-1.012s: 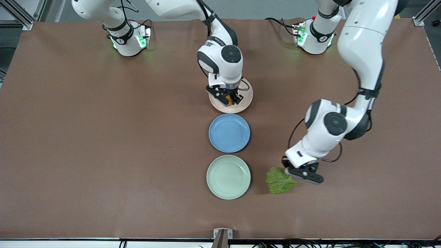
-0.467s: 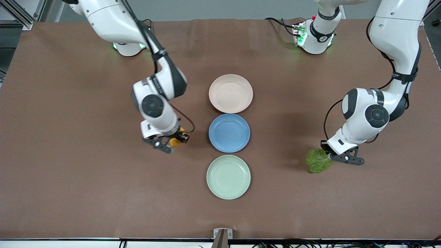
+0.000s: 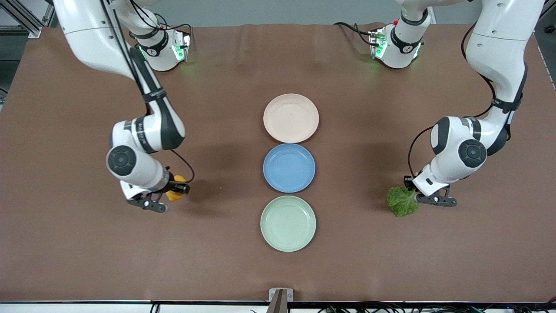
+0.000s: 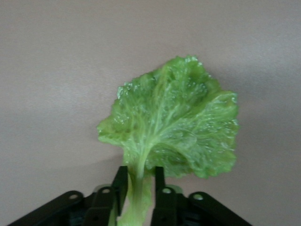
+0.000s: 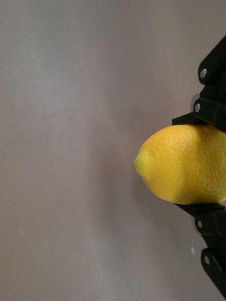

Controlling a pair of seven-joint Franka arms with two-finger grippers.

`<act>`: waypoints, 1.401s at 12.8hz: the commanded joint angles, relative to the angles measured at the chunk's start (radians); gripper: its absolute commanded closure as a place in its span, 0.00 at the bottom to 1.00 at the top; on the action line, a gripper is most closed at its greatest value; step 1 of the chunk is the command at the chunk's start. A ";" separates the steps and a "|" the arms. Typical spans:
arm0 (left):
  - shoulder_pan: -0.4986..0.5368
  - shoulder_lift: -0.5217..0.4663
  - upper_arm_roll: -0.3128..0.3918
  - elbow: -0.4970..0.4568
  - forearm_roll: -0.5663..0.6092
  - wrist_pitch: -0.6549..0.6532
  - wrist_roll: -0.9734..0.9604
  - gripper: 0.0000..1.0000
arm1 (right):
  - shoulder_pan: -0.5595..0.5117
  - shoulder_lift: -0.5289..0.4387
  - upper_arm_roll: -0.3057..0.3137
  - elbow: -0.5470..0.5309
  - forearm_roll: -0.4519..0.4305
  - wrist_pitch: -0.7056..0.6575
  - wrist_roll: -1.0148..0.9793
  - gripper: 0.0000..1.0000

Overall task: Pick lemon and lettuce from plates
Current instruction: 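Lift the lettuce off its plate while the right gripper lifts the lemon, then release the lettuce on the table while the right gripper lowers the lemon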

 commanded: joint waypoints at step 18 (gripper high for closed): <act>0.009 -0.302 -0.034 0.575 0.103 -0.968 0.030 0.00 | -0.190 -0.014 0.030 -0.250 0.004 0.206 -0.294 0.62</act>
